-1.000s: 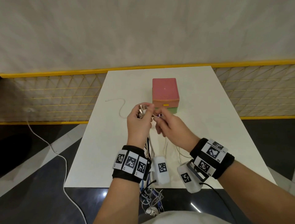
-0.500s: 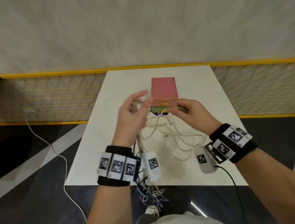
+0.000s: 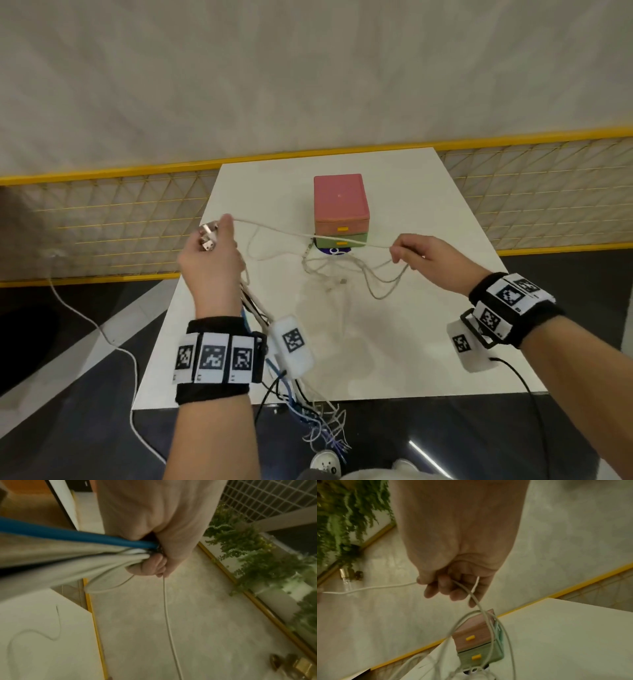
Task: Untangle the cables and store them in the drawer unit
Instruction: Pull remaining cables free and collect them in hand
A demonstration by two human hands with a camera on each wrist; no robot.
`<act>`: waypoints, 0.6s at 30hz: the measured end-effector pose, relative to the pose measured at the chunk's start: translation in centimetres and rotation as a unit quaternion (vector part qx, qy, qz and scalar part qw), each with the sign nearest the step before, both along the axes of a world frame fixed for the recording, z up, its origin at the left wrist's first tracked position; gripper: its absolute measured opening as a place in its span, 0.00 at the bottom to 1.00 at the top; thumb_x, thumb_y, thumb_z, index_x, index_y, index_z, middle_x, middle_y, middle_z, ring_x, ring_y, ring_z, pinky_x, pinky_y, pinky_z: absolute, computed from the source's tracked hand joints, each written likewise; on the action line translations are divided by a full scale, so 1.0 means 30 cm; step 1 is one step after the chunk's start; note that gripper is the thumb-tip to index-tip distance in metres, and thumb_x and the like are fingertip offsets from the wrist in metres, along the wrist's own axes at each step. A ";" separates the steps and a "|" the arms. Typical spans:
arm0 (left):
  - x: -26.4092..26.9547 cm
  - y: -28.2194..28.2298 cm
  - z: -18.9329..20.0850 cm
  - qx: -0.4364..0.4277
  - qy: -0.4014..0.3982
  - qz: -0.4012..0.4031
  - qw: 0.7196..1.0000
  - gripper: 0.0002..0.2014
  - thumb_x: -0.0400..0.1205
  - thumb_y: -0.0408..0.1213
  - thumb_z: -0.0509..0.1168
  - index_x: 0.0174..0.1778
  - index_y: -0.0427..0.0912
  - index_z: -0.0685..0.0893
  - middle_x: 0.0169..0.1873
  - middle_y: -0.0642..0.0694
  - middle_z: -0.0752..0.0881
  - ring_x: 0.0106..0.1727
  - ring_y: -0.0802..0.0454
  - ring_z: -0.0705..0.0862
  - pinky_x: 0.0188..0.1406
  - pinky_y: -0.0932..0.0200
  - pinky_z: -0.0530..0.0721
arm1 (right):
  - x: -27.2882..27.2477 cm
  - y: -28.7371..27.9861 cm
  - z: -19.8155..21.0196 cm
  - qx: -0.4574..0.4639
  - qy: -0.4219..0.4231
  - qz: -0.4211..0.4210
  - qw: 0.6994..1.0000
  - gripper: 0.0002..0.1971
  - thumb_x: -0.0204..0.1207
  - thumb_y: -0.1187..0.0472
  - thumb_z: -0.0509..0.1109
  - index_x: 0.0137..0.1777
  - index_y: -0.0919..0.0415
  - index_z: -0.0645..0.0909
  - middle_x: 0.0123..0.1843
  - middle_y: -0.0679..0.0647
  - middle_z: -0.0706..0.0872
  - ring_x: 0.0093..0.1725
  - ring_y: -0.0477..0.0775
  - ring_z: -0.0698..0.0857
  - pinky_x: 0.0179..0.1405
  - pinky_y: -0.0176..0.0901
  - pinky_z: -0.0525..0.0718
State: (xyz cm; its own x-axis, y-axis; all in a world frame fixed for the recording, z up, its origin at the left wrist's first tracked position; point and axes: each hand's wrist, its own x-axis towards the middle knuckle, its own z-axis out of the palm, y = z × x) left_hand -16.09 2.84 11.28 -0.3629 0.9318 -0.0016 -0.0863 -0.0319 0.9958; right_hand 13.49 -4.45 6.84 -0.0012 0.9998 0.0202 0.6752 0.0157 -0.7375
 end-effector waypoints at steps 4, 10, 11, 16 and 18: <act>0.093 -0.038 -0.029 0.049 0.091 -0.079 0.992 0.18 0.78 0.48 0.72 0.63 0.65 0.82 0.55 0.41 0.87 0.43 0.45 0.87 0.47 0.48 0.89 | -0.018 0.061 0.053 0.057 -0.009 -0.007 0.998 0.10 0.83 0.56 0.62 0.43 0.55 0.82 0.38 0.69 0.79 0.31 0.49 0.69 0.34 0.44 0.69; 0.288 -0.134 -0.030 0.056 0.167 -0.278 0.944 0.06 0.79 0.51 0.71 0.49 0.56 0.86 0.25 0.59 0.78 0.27 0.56 0.74 0.32 0.54 0.78 | -0.153 0.130 0.208 0.187 -0.082 0.108 0.973 0.10 0.82 0.60 0.66 0.38 0.57 0.79 0.32 0.46 0.74 0.35 0.48 0.70 0.36 0.37 0.69; 0.283 -0.127 -0.033 0.047 0.165 -0.269 0.948 0.06 0.80 0.51 0.71 0.43 0.54 0.85 0.22 0.59 0.77 0.26 0.56 0.74 0.31 0.53 0.77 | -0.157 0.134 0.213 0.195 -0.095 0.121 0.969 0.10 0.82 0.61 0.65 0.37 0.56 0.76 0.32 0.44 0.74 0.36 0.48 0.71 0.37 0.36 0.70; 0.152 -0.042 -0.020 0.038 0.078 -0.059 0.994 0.10 0.80 0.53 0.69 0.38 0.52 0.83 0.31 0.49 0.82 0.32 0.50 0.78 0.38 0.50 0.82 | -0.039 0.141 0.103 0.101 -0.112 0.097 0.984 0.14 0.86 0.61 0.56 0.44 0.68 0.78 0.40 0.49 0.81 0.41 0.35 0.79 0.42 0.30 0.74; 0.074 -0.019 -0.010 0.026 0.042 0.015 0.999 0.10 0.81 0.51 0.69 0.38 0.51 0.82 0.31 0.49 0.82 0.31 0.52 0.78 0.36 0.54 0.82 | 0.026 0.122 0.044 0.048 -0.134 0.053 0.988 0.13 0.87 0.61 0.55 0.43 0.61 0.77 0.36 0.44 0.77 0.37 0.37 0.76 0.38 0.33 0.69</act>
State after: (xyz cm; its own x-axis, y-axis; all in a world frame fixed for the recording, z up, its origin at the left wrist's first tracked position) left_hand -13.88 2.28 10.98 -0.3874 0.9186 0.0781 -0.0003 -0.0848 0.9964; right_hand 14.28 -0.80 8.17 -0.1242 0.9872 0.0996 0.8372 0.1582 -0.5235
